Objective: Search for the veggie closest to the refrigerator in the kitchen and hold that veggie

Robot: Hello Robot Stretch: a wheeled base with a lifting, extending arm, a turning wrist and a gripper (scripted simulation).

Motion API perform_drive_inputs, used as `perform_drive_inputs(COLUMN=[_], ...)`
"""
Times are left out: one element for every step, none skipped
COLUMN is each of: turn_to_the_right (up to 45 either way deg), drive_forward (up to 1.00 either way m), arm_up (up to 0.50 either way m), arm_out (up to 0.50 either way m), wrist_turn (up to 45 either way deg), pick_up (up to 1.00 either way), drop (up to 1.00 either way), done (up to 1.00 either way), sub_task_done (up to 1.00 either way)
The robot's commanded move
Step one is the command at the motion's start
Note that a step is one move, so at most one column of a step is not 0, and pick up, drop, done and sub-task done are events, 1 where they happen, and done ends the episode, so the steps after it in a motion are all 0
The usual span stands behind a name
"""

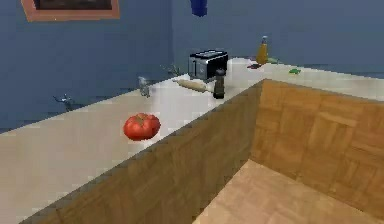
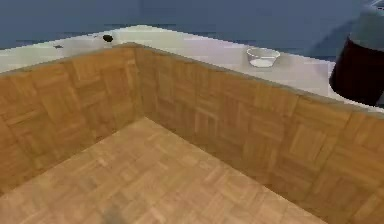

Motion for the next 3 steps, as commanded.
perform_drive_inputs(turn_to_the_right=[-45.0,-45.0,-12.0], drive_forward=[0.00,0.00,0.00], arm_up=[0.00,0.00,0.00], arm_out=[0.00,0.00,0.00], wrist_turn=[0.0,0.0,0.0], pick_up=[0.00,0.00,0.00], drop=[0.00,0.00,0.00], done=[0.00,0.00,0.00], sub_task_done=[0.00,0.00,0.00])
